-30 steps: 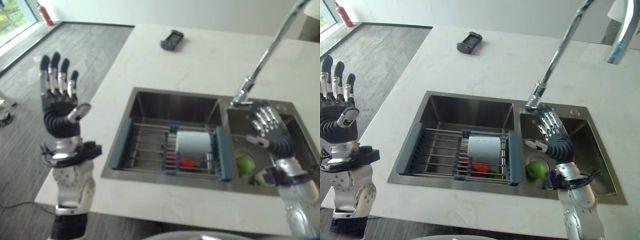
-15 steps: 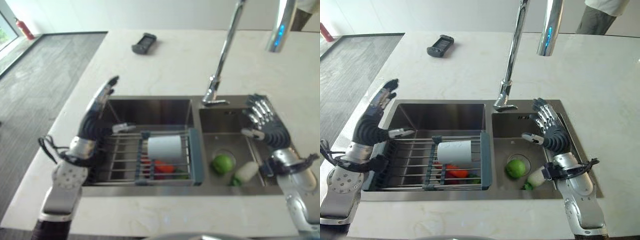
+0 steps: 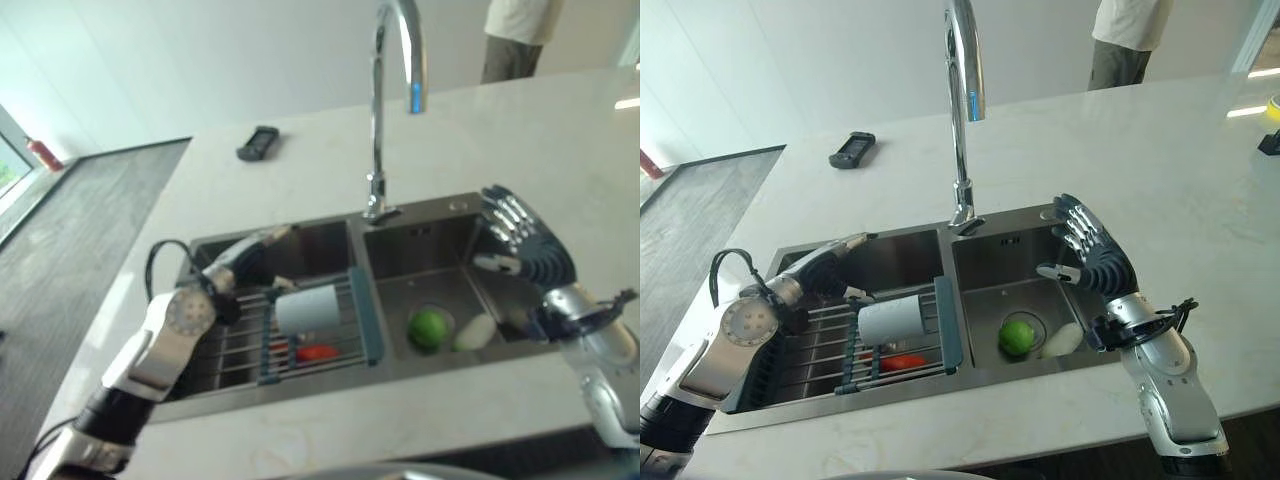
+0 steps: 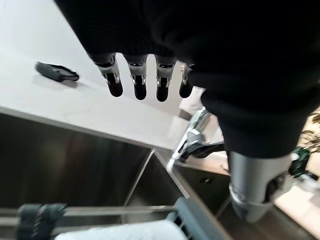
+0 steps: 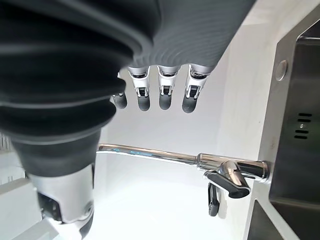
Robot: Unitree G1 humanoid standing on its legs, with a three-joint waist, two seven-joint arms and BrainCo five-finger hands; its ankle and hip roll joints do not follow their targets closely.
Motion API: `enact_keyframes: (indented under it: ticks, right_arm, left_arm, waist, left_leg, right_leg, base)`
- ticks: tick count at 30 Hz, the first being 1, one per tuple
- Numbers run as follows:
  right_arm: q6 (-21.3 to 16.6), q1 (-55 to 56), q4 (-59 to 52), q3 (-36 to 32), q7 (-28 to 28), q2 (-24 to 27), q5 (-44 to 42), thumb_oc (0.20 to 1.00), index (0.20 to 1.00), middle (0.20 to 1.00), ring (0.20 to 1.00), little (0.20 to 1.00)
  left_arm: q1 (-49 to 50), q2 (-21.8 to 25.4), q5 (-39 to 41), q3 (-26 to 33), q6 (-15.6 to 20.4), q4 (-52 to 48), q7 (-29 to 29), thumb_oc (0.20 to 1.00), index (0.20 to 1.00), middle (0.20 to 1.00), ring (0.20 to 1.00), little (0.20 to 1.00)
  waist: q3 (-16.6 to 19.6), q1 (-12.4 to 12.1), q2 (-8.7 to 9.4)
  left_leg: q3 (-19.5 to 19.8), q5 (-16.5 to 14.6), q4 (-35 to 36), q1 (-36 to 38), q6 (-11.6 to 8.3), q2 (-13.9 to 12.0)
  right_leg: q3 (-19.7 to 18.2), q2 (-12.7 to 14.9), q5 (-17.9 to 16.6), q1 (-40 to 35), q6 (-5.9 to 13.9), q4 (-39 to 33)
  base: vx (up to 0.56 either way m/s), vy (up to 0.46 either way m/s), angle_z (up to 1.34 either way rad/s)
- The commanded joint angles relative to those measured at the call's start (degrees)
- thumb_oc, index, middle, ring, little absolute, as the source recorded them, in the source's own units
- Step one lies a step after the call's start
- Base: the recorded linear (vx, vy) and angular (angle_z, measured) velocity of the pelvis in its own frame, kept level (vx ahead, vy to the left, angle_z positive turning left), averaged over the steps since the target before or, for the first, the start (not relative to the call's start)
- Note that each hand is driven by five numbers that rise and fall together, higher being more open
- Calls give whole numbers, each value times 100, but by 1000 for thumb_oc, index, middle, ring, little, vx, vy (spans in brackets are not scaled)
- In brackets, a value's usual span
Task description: Place the dishes in the dishwasher.
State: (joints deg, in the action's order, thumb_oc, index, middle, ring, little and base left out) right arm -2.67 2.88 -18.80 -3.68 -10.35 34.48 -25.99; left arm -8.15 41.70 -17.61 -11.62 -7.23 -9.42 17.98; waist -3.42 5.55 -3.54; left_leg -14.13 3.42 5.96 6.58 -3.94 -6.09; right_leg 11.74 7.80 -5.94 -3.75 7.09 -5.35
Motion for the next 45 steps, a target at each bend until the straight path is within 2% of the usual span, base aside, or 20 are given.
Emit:
enact_keyframes:
  ticks: [1, 8, 14, 17, 26, 45]
  right_arm:
    - [-218, -530, -161, -106, -68, -73, -142, 1000, 1000, 1000, 1000, 1000]
    - [-202, -557, -113, -92, -96, -112, -33, 1000, 1000, 1000, 1000, 1000]
    - [-215, -528, -117, -128, -143, -121, -16, 1000, 1000, 1000, 1000, 1000]
    - [-213, -507, -135, -132, -180, -118, 11, 1000, 1000, 1000, 1000, 1000]
    - [-254, -488, -123, -143, -200, -172, 36, 1000, 1000, 1000, 1000, 1000]
    - [-269, -507, -131, -77, -171, -201, 70, 1000, 1000, 1000, 1000, 1000]
  left_arm:
    - [-532, 100, -389, 77, -200, 82, 44, 1000, 1000, 1000, 1000, 1000]
    - [-552, -46, -712, -181, -356, 270, 434, 1000, 1000, 1000, 1000, 1000]
    - [-478, -87, -794, -202, -292, 251, 622, 1000, 1000, 1000, 1000, 1000]
    - [-422, -142, -872, -269, -375, 286, 955, 1000, 1000, 1000, 1000, 1000]
    - [-347, -243, -1156, -413, -272, 350, 1236, 1000, 1000, 1000, 1000, 1000]
    - [-395, -387, -1420, -707, -360, 567, 1265, 1000, 1000, 1000, 1000, 1000]
  waist:
    - [-126, -33, 213]
    - [-125, -17, 237]
    - [-136, -35, 276]
    - [-126, -28, 293]
    - [-154, -8, 326]
    - [-169, 80, 332]
  left_leg:
    - [161, -623, -96, 213, -52, -41]
    - [113, -661, -96, 254, -47, -44]
    - [97, -682, -96, 266, -39, -43]
    - [61, -685, -96, 266, -38, -51]
    - [14, -687, -96, 270, -33, -67]
    - [-70, -706, -96, 311, 1, -59]
  right_leg:
    - [39, 139, 538, -417, 405, 83]
    - [29, 124, 543, -436, 408, 71]
    - [60, 134, 522, -446, 421, 60]
    - [69, 138, 511, -436, 429, 48]
    - [60, 128, 499, -420, 433, 35]
    - [-8, 100, 491, -401, 432, 35]
  base:
    - [0, 0, 0]
    - [-9, 7, 0]
    - [-11, 8, 0]
    - [-27, 20, 0]
    - [0, 0, 0]
    - [0, 0, 0]
